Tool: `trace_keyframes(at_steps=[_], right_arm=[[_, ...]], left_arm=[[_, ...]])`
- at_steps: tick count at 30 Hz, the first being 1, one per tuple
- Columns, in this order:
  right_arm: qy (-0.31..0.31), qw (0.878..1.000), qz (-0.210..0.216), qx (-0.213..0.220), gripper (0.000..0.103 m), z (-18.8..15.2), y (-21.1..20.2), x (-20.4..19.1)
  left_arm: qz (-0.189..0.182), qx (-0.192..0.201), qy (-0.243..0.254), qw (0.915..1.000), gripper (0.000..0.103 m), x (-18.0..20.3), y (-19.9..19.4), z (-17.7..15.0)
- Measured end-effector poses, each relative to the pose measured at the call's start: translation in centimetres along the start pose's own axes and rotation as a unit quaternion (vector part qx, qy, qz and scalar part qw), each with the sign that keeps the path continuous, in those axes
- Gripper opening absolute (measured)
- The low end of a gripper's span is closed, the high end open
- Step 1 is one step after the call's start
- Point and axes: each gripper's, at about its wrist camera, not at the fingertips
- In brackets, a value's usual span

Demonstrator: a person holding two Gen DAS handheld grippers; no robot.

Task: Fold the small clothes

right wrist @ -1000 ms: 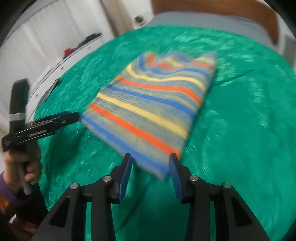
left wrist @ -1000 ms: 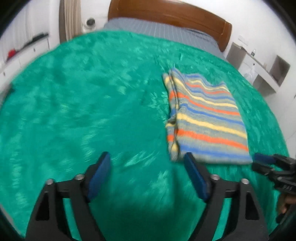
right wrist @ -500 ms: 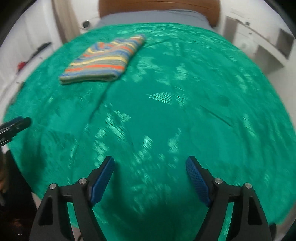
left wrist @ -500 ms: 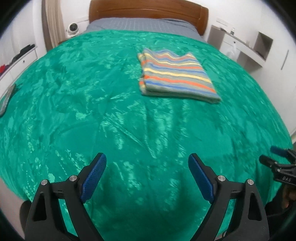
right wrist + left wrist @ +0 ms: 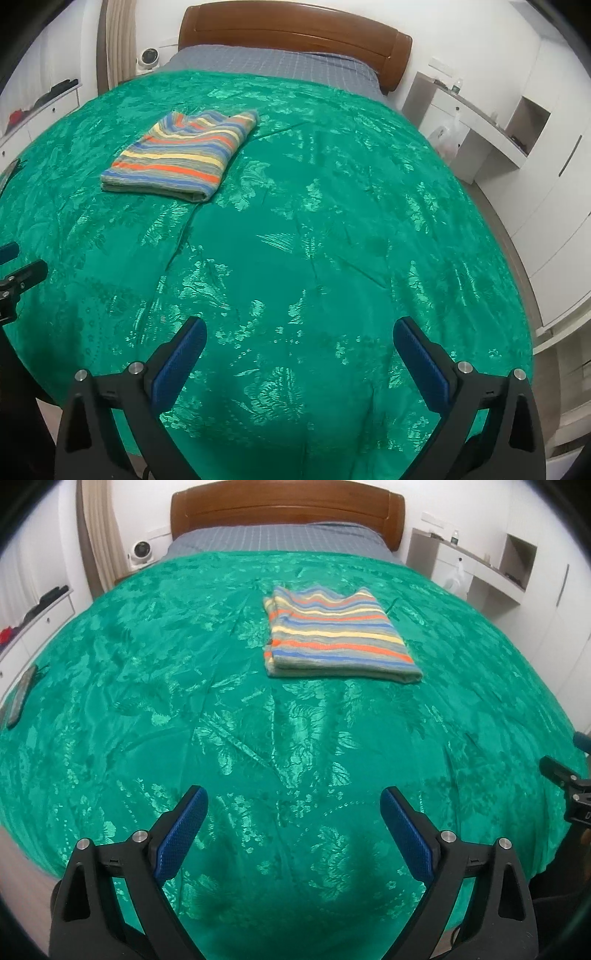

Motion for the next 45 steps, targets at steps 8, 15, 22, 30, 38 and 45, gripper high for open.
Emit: trace_keyframes(at_steps=[8, 15, 22, 30, 38, 45], right_arm=[[0.004, 1.0, 0.018, -0.02, 0.1, -0.2, 1.9, 0.0], [0.024, 0.991, 0.128, 0.015, 0.1, 4.8, 4.6, 0.1], [0.071, 0.96, 0.272, 0.005, 0.085, 15.5, 13.2, -2.9], [0.108, 0.916, 0.376, -0.093, 0.063, 21.2, 23.9, -9.6], [-0.041, 0.974, 0.221, 0.03, 0.023, 23.0, 14.5, -15.5], [0.04, 0.968, 0.246, 0.008, 0.087, 22.4, 13.7, -10.7]], left_arm=[[0.004, -0.026, 0.023, 0.9994, 0.095, -0.6, 1.8, 1.2], [-0.07, 0.006, -0.035, 0.9969, 0.097, -5.7, 5.3, 11.4], [-0.086, -0.052, -0.083, 0.9915, 0.097, -9.7, 15.0, 18.9], [-0.096, -0.099, -0.042, 0.9896, 0.083, -8.9, 20.5, 20.6], [-0.09, -0.05, -0.008, 0.9946, 0.017, -4.5, 15.4, 21.1], [-0.012, -0.02, 0.025, 0.9994, 0.095, -3.6, 12.1, 18.8]])
Point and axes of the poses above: each gripper's, at about its wrist camera, not at the fingertips, and y roughly the way its jaws point, x to its right, z to its top, and after that the axes turned 13 degrees about -z, right-handed
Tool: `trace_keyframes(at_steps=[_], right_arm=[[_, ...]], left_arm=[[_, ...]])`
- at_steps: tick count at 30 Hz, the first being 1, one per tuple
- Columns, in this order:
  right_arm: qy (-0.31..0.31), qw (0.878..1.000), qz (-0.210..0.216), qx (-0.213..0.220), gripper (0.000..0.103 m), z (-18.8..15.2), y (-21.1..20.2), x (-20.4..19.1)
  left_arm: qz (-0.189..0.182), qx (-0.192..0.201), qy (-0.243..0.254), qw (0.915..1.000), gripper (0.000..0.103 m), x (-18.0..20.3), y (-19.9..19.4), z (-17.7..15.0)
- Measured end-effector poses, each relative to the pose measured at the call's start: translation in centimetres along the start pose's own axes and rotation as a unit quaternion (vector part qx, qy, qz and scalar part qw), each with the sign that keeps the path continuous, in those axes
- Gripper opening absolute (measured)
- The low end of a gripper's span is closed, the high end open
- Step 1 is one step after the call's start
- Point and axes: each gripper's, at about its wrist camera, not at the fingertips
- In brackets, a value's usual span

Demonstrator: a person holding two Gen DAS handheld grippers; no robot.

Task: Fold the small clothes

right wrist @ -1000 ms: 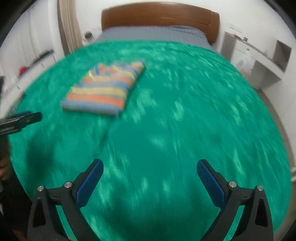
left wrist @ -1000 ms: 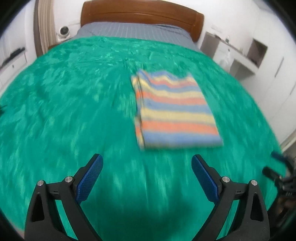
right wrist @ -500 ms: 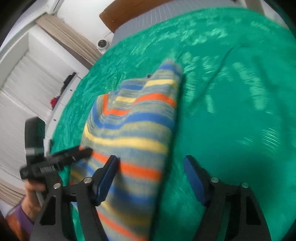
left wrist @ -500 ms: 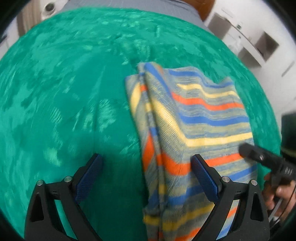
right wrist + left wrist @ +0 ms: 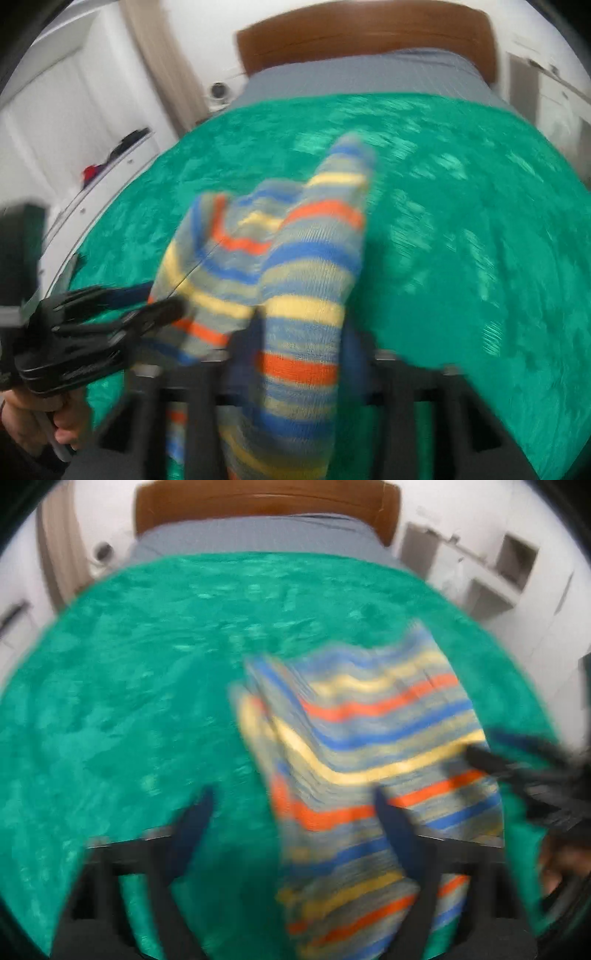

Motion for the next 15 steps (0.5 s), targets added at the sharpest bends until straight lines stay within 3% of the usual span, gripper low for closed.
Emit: trace_keyframes(at_steps=[1, 3, 8, 11, 15], right_arm=[[0.005, 1.0, -0.029, 0.0, 0.098, -0.8, 0.1, 1.3], [0.009, 0.997, -0.072, -0.004, 0.098, -3.1, -0.6, 3.3], [-0.026, 0.993, -0.113, 0.023, 0.101, -7.1, -5.8, 4.3], [-0.035, 0.993, -0.093, 0.058, 0.102, -8.4, -10.8, 3.2], [-0.048, 0.99, -0.089, 0.094, 0.103, -10.0, -17.4, 1.3]], left_arm=[[0.039, 0.011, 0.02, 0.999, 0.094, 0.2, -0.6, -1.5], [0.067, 0.024, 0.045, 0.9965, 0.094, 0.9, -1.8, -3.1], [0.13, 0.103, 0.07, 0.9836, 0.102, 4.4, -9.4, -6.9], [0.135, 0.146, 0.05, 0.9788, 0.103, 6.6, -14.3, -7.4], [0.111, 0.156, 0.015, 0.9813, 0.103, 7.6, -18.9, -8.1]])
Point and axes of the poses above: each gripper's, at about its wrist camera, not at the fingertips, and y roughly the way its jaws point, x to its right, z to its top, and after that the axes turned 13 degrees about -z, right-handed
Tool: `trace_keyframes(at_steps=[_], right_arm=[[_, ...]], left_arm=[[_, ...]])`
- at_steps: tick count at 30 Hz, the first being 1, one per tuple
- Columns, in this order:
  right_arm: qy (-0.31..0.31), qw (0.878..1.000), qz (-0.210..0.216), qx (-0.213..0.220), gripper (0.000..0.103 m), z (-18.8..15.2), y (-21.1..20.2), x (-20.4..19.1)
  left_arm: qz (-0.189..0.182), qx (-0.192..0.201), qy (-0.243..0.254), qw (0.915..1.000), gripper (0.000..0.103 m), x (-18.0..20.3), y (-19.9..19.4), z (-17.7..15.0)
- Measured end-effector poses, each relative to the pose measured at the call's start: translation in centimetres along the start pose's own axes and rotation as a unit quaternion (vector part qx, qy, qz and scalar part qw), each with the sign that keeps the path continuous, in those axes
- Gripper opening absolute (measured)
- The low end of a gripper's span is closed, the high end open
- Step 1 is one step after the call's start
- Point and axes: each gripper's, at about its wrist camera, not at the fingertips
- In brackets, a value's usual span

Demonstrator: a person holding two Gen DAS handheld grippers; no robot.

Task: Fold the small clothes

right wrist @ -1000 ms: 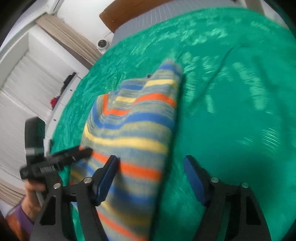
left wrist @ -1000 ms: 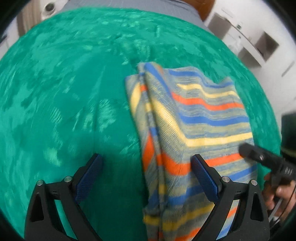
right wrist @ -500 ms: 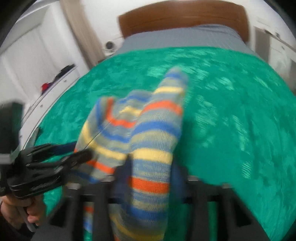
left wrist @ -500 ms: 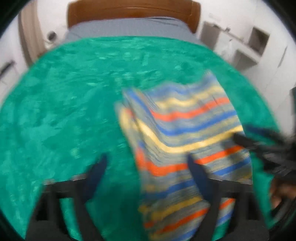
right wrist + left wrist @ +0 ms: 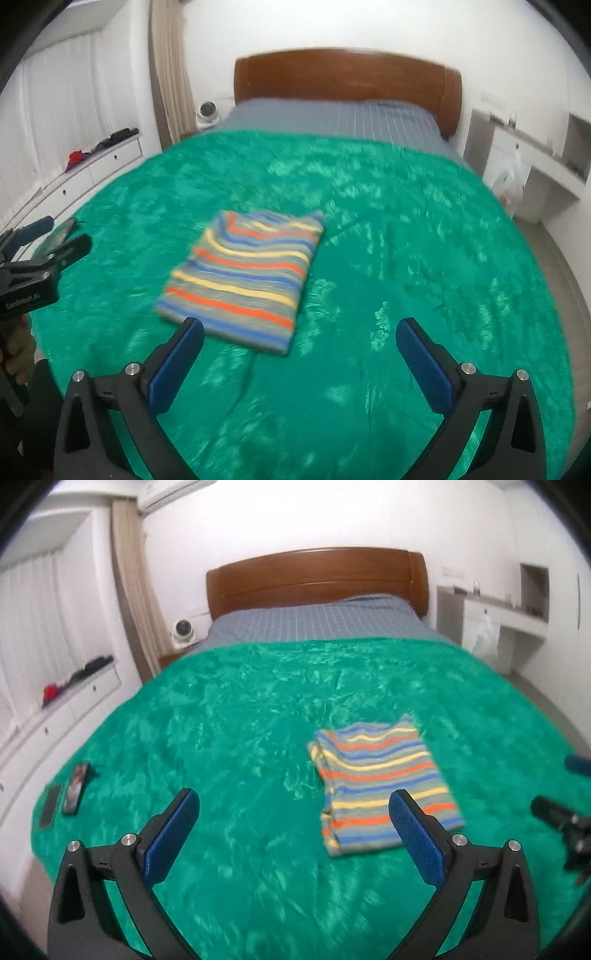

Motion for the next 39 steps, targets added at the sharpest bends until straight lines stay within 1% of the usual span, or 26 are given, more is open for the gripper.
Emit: trace_keyframes(at_steps=[1, 3, 6, 8, 10, 13, 17, 19, 23, 29, 39], right_arm=[[0.0, 1.0, -0.004, 0.002, 0.103, 0.0, -1.5, -0.3], [-0.003, 1.0, 0.003, -0.001, 0.102, -0.5, -3.8, -0.6], [-0.003, 1.0, 0.001, -0.007, 0.102, -1.5, -6.0, -1.3], [0.004, 1.0, 0.004, -0.009, 0.102, -2.1, -7.0, -1.5], [0.006, 1.0, -0.006, -0.006, 0.102, -2.7, -8.2, -1.6], [0.003, 1.0, -0.016, -0.009, 0.102, -3.2, -9.4, -1.8], [-0.001, 1.0, -0.013, -0.026, 0.102, -3.5, -10.1, -2.1], [-0.009, 0.999, -0.018, -0.033, 0.102, -3.6, -10.4, -2.5], [-0.031, 0.999, -0.034, -0.027, 0.102, -3.6, -12.0, -3.4], [-0.029, 0.998, -0.049, -0.022, 0.102, -3.7, -14.1, -3.6], [-0.033, 0.997, -0.064, -0.024, 0.102, -4.0, -14.0, -3.7]], left_arm=[[-0.001, -0.002, -0.002, 1.0, 0.103, 0.1, -0.7, 0.0], [0.002, -0.013, -0.003, 0.9999, 0.103, 0.3, -2.1, -0.5], [-0.006, -0.022, -0.003, 0.9997, 0.103, 0.8, -3.2, -1.4], [-0.008, -0.032, -0.009, 0.9994, 0.103, 1.0, -3.9, -2.1], [-0.011, -0.04, -0.021, 0.9989, 0.103, 1.1, -4.7, -2.5], [-0.033, -0.05, -0.033, 0.9977, 0.103, 1.5, -6.2, -3.0], [-0.051, -0.06, -0.035, 0.9963, 0.103, 2.0, -7.5, -3.1], [-0.039, -0.062, -0.029, 0.9969, 0.103, 2.3, -7.9, -3.2], [-0.025, -0.063, -0.029, 0.9973, 0.103, 2.6, -8.6, -3.5], [-0.022, -0.059, -0.031, 0.9975, 0.103, 2.5, -9.3, -3.3], [-0.018, -0.057, -0.032, 0.9977, 0.103, 2.4, -9.1, -3.3]])
Point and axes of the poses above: each gripper's, at about its wrist camera, not at the fingertips, and y roughly the way its jaws point, x to its right, z to its top, and after that the axes turned 13 degrees about -z, right-handed
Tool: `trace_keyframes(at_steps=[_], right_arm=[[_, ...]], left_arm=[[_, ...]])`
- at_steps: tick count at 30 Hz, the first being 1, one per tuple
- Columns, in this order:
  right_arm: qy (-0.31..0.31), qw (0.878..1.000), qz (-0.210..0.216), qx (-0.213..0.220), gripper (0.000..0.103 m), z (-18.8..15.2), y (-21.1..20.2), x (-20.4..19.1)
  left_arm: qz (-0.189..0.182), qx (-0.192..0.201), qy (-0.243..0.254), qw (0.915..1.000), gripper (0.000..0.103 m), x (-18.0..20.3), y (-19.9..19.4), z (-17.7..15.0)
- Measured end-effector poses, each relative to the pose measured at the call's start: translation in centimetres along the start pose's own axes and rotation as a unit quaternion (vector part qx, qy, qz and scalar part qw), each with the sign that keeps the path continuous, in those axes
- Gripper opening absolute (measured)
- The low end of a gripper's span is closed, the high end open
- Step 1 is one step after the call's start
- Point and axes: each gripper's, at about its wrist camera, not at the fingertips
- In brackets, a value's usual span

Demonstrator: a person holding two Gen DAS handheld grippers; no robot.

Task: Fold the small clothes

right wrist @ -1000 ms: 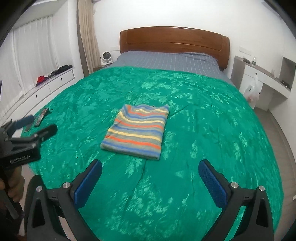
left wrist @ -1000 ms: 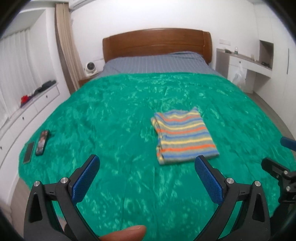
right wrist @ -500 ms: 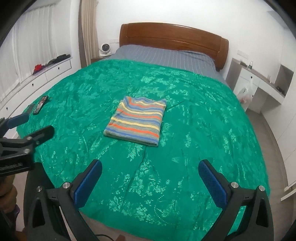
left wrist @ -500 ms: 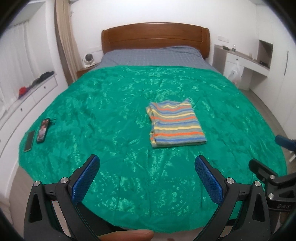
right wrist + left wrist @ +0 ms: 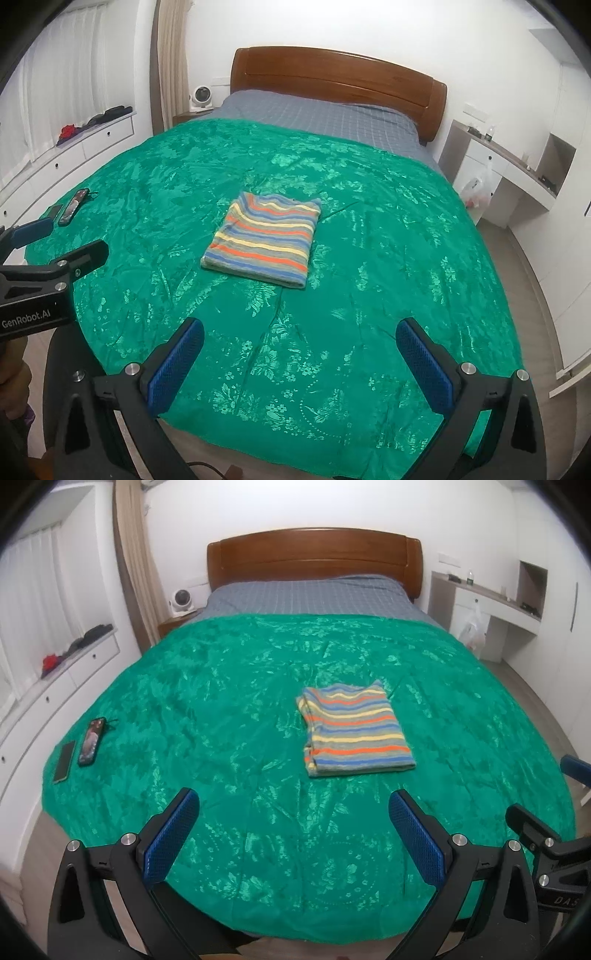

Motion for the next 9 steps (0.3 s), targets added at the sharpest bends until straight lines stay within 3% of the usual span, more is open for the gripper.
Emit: trace_keyframes(at_steps=[9], right_arm=[[0.005, 1.0, 0.009, -0.005, 0.102, -0.2, 0.49, 0.09]], left_arm=[[0.005, -0.007, 0.001, 1.0, 0.103, 0.16, 0.63, -0.56]])
Point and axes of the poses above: each gripper's, at about its wrist camera, not at the fingertips, and y roughly the way its jaws point, x to its right, z to its top, and after that the axes turned 13 degrees about -z, right-handed
